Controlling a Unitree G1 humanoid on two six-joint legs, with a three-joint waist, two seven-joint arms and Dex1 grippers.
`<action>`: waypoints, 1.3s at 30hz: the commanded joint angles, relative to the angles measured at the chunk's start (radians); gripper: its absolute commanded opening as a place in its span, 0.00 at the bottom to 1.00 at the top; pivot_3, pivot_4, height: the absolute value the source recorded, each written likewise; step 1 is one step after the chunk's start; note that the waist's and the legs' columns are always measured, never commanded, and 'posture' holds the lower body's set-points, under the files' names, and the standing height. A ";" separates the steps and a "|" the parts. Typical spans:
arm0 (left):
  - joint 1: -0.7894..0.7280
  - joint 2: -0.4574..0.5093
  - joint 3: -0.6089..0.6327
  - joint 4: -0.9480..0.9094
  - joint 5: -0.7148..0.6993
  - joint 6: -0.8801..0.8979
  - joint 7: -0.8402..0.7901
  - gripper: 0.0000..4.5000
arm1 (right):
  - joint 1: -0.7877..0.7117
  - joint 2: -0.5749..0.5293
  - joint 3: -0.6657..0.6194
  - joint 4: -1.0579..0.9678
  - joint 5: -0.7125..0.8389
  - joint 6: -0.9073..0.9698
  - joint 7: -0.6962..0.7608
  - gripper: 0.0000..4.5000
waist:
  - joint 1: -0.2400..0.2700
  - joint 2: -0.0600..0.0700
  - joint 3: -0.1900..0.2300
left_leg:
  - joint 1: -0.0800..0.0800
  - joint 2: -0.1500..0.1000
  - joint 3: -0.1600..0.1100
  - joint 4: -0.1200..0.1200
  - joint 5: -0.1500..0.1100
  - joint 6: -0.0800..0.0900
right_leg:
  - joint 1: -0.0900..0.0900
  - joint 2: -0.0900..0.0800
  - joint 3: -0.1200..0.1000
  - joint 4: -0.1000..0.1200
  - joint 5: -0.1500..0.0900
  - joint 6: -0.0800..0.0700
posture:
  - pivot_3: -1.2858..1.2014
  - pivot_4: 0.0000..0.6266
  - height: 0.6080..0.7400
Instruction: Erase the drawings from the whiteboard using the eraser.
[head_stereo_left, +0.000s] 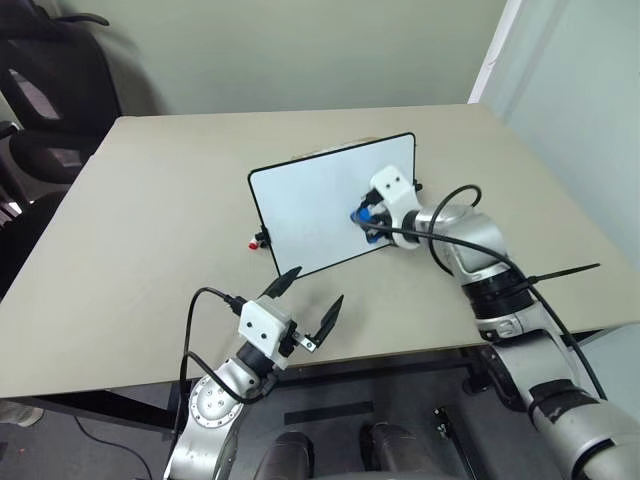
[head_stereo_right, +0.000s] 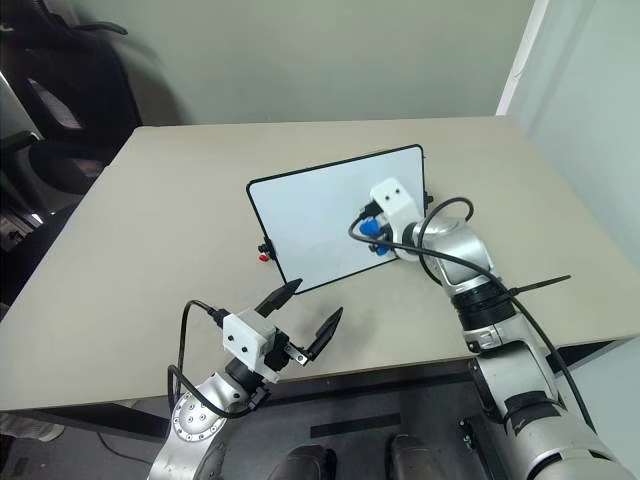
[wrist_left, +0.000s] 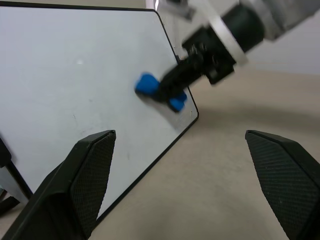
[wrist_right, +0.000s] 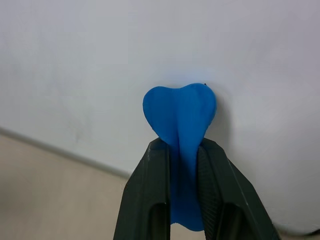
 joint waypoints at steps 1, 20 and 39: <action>-0.009 0.000 0.005 -0.009 -0.011 -0.011 -0.004 1.00 | -0.020 -0.021 -0.048 -0.038 0.007 0.000 -0.022 0.15 | 0.001 0.000 -0.001 | 0.000 0.000 0.000 0.000 0.001 0.002 | 0.000 0.000 0.000 0.000 0.000 0.000 | 0.52 0.24 0.99; -0.021 -0.008 -0.021 0.004 -0.003 -0.006 -0.008 1.00 | 0.347 -0.314 -0.301 -0.321 0.083 0.229 -0.050 0.15 | 0.017 -0.001 -0.003 | 0.002 0.000 0.000 0.000 -0.001 -0.001 | 0.012 0.000 0.000 -0.004 -0.005 0.011 | 0.52 0.24 0.99; -0.036 0.020 0.013 0.027 -0.033 -0.009 -0.033 1.00 | 0.495 -0.399 -0.327 -0.399 0.125 0.197 -0.044 0.67 | 0.022 0.004 -0.002 | 0.000 0.000 0.000 0.000 0.003 0.006 | 0.013 0.000 0.001 -0.004 -0.007 0.015 | 0.52 0.24 0.99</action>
